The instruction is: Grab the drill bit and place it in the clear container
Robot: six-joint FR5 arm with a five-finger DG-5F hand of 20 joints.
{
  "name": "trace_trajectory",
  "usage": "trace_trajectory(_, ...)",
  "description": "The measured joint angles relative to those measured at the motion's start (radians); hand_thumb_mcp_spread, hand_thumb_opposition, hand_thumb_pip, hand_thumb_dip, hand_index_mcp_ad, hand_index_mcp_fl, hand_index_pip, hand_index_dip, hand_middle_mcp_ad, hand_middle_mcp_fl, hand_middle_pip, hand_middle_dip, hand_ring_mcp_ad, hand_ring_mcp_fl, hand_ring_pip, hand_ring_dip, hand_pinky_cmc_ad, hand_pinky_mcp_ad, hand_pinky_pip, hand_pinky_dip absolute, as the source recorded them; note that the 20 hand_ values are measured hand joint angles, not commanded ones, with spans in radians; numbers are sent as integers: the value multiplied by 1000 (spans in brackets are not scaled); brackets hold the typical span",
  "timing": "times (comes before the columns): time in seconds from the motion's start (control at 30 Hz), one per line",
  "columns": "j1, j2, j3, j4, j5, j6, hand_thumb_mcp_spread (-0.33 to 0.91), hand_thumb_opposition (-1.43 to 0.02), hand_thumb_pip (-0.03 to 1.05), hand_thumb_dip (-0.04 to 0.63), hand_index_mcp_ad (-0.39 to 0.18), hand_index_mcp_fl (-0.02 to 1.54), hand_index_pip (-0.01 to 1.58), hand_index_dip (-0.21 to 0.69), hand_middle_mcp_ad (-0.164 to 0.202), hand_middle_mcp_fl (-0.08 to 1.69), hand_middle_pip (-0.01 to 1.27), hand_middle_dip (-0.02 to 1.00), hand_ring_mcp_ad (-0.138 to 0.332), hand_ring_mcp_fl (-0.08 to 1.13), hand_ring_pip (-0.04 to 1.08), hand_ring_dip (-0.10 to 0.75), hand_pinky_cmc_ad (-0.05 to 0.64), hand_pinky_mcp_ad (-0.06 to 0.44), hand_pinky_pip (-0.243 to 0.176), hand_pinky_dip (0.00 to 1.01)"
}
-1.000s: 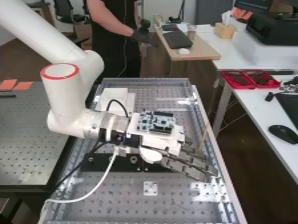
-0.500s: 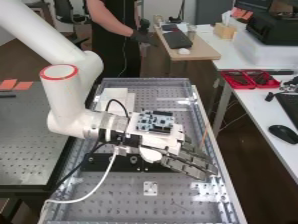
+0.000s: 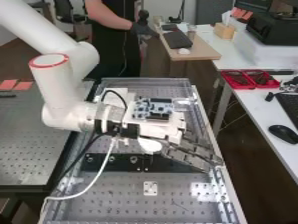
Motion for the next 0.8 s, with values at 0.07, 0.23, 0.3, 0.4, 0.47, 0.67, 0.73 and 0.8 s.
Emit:
trace_trajectory(0.07, 0, 12, -1, -2, -2, -4, 670, -895, 466, 284, -126, 585, 1340, 154, 10, 386, 120, 239, 176, 91, 101, 28, 309, 150, -61, 190)
trace_trajectory(0.23, 1, 57, -7, -15, -9, -17, 672, -923, 466, 284, -126, 632, 1311, 140, 10, 382, 120, 239, 180, 91, 101, 28, 309, 150, -61, 190)
trace_trajectory(0.3, 3, 74, -12, -16, -11, -22, 672, -923, 466, 284, -126, 632, 1311, 140, 10, 382, 120, 239, 176, 91, 101, 28, 309, 150, -61, 190)
trace_trajectory(0.4, 8, 107, -22, -15, -16, -36, 672, -923, 466, 284, -126, 632, 1311, 140, 10, 382, 120, 239, 180, 94, 101, 28, 309, 150, -61, 190)
trace_trajectory(0.47, 14, 129, -28, -14, -20, -46, 672, -923, 466, 284, -126, 632, 1311, 140, 12, 382, 120, 239, 176, 94, 101, 28, 309, 150, -61, 190)
trace_trajectory(0.67, 51, 189, -43, -24, -32, -78, 668, -929, 466, 284, -126, 637, 1312, 140, 12, 415, 120, 239, 180, 94, 101, 28, 309, 150, -61, 190)
trace_trajectory(0.73, 69, 205, -50, -28, -40, -81, 672, -939, 466, 284, -126, 658, 1295, 140, 12, 414, 120, 239, 180, 94, 101, 28, 309, 150, -61, 190)
trace_trajectory(0.8, 83, 215, -57, -29, -48, -81, 672, -939, 466, 284, -126, 658, 1295, 140, 12, 414, 120, 239, 180, 94, 101, 28, 309, 150, -61, 190)
